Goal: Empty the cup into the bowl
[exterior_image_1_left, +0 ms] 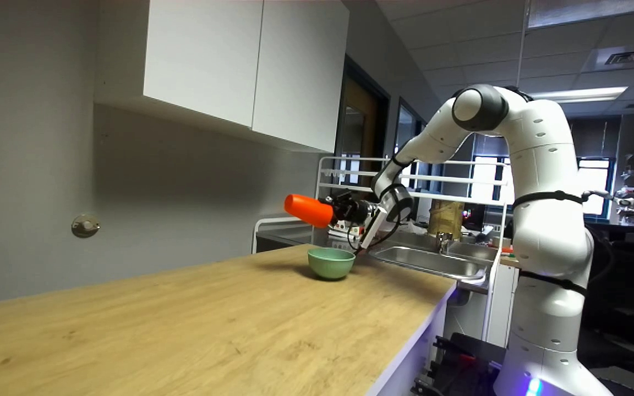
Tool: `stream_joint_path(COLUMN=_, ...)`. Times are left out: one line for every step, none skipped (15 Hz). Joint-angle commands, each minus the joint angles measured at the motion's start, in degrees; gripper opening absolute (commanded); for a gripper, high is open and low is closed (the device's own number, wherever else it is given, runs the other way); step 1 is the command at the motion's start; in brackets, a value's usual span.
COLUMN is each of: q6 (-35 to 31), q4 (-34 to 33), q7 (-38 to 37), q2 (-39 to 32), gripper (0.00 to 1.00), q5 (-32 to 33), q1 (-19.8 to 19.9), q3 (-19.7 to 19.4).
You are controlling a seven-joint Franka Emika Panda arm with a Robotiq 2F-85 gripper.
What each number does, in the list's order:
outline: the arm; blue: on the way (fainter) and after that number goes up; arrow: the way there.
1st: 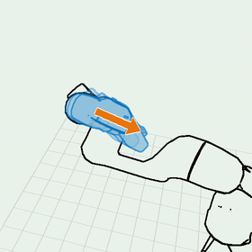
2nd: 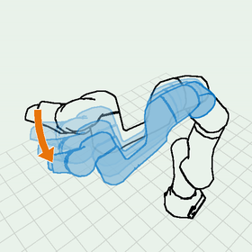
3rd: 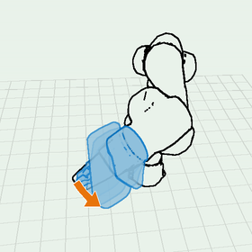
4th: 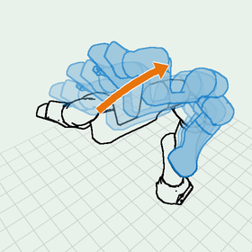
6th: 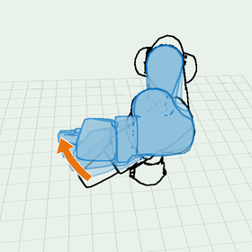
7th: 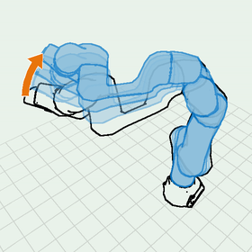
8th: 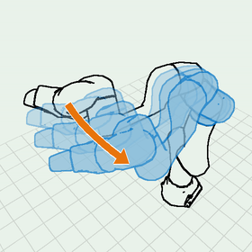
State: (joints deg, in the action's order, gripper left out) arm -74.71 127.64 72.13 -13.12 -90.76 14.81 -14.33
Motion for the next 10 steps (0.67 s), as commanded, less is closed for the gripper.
stream_joint_path(q6=2.73, q4=-2.56, q7=-0.49, q2=-1.85, gripper=0.01, q5=0.07, q1=0.15, q3=0.00)
stream_joint_path(q6=3.17, q4=-2.92, q7=-0.53, q2=-2.18, gripper=0.01, q5=0.19, q1=0.13, q3=0.00)
stream_joint_path(q6=3.54, q4=-3.17, q7=-0.55, q2=-2.46, gripper=0.01, q5=0.22, q1=0.12, q3=-0.01)
stream_joint_path(q6=3.83, q4=-3.40, q7=-0.61, q2=-2.68, gripper=0.01, q5=0.29, q1=0.12, q3=-0.04)
stream_joint_path(q6=4.03, q4=-3.61, q7=-0.71, q2=-2.88, gripper=0.01, q5=0.37, q1=0.11, q3=-0.05)
stream_joint_path(q6=4.42, q4=-3.84, q7=-0.70, q2=-3.14, gripper=0.01, q5=0.36, q1=0.12, q3=-0.05)
stream_joint_path(q6=4.83, q4=-4.05, q7=-0.67, q2=-3.36, gripper=0.01, q5=0.37, q1=0.12, q3=-0.02)
stream_joint_path(q6=5.21, q4=-4.33, q7=-0.76, q2=-3.71, gripper=0.01, q5=0.31, q1=0.13, q3=0.03)
stream_joint_path(q6=5.59, q4=-4.54, q7=-0.75, q2=-3.99, gripper=0.01, q5=0.28, q1=0.10, q3=0.10)
stream_joint_path(q6=5.89, q4=-4.74, q7=-0.76, q2=-4.22, gripper=0.01, q5=0.30, q1=0.05, q3=0.12)
